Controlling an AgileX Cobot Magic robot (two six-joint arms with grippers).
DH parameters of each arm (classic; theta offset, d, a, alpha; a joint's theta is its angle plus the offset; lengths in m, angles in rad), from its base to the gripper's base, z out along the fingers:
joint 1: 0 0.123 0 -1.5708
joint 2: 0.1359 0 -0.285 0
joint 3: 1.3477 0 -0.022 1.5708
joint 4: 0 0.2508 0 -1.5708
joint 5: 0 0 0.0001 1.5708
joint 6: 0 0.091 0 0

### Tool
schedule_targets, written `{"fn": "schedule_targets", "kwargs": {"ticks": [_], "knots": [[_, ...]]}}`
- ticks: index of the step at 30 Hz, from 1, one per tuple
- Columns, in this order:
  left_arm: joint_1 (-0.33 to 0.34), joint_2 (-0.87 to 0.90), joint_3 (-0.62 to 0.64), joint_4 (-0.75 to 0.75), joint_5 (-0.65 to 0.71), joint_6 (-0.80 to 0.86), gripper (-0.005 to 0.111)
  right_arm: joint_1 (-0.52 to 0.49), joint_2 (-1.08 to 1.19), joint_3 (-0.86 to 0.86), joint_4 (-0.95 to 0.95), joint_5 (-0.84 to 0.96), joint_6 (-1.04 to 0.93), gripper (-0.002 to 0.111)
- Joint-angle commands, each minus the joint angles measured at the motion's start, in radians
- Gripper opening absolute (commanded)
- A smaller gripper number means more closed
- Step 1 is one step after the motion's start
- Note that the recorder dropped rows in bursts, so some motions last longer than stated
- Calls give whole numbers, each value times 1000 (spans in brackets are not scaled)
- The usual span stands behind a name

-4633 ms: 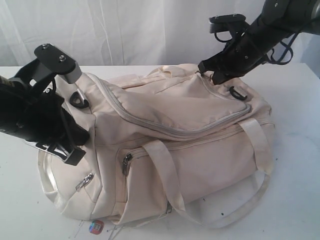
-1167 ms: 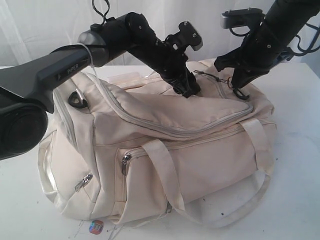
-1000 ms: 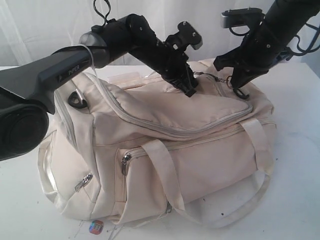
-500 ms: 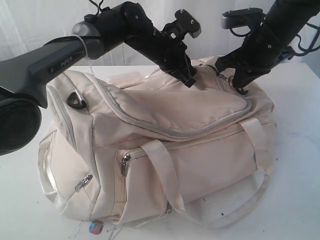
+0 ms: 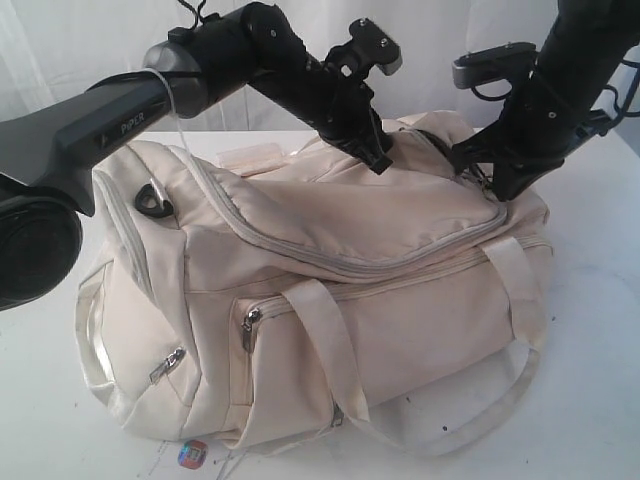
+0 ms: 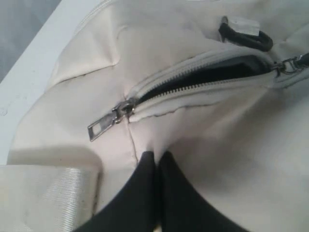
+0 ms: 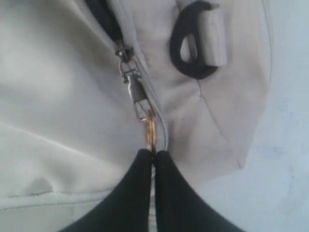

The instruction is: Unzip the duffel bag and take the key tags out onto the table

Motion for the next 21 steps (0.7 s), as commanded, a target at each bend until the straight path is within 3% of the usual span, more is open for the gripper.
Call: {"fn": "schedule_targets", "kwargs": {"ticks": [1, 21], "knots": [[-5, -29, -8, -27, -13, -14, 0, -11, -6, 8, -41, 83, 14, 0], [12, -29, -8, -27, -22, -14, 0, -11, -56, 8, -45, 99, 14, 0]]}}
